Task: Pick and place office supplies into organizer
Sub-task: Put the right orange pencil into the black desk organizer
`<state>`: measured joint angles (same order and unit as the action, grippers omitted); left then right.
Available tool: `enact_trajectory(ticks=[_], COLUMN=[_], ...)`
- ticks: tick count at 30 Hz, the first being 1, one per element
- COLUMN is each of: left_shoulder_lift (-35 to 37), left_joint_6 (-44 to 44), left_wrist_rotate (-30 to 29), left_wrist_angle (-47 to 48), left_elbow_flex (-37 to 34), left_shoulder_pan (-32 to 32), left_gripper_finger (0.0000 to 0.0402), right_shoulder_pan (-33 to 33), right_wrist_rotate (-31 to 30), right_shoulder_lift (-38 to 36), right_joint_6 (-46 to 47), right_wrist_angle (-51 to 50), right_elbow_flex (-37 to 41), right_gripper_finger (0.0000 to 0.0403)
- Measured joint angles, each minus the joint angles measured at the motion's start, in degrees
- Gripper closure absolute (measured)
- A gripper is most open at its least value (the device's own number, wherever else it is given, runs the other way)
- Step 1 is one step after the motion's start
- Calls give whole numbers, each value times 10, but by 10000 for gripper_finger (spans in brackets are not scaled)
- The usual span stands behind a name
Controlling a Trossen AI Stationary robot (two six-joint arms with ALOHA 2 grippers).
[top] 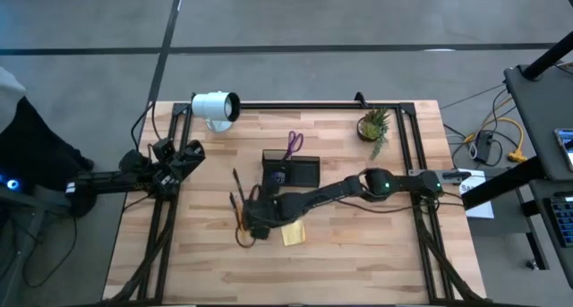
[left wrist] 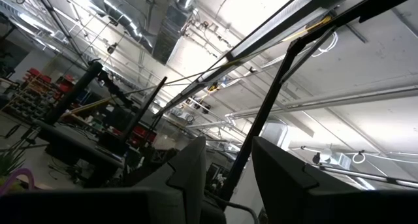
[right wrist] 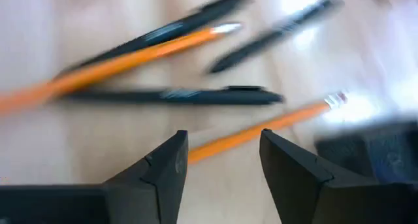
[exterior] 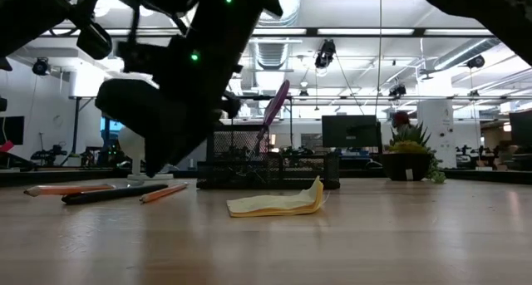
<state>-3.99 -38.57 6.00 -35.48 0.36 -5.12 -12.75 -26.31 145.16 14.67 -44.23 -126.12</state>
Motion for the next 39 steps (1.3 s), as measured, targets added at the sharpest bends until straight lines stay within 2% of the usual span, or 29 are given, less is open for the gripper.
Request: enact_trajectory(ticks=[4,6,9,14,17,22,33,39], left_shoulder_lift=[0,0,0,0,0,0,0,0], left_joint_6=[0,0,0,0,0,0,0,0], left_wrist_rotate=[0,0,0,0,0,0,0,0], left_wrist_angle=[0,0,0,0,0,0,0,0], left_elbow_flex=[0,0,0,0,0,0,0,0], left_shoulder_pan=[0,0,0,0,0,0,0,0], left_gripper_finger=[292,292,292,292,292,292,292,292], right_shoulder_pan=[3,10,22,42,42,35,30,28], right_wrist_rotate=[5,40,85,80,68,39,34,44], right_shoulder_lift=[1,1,1,1,1,2,2,-2], right_joint_6=[-106,-116,-40,177,233,242,242,270], right_wrist_angle=[3,11,16,1,1,1,-4,-86], right_elbow_flex=[0,0,0,1,3,13,45,43], right_gripper_finger=[223,223,223,223,223,223,223,224])
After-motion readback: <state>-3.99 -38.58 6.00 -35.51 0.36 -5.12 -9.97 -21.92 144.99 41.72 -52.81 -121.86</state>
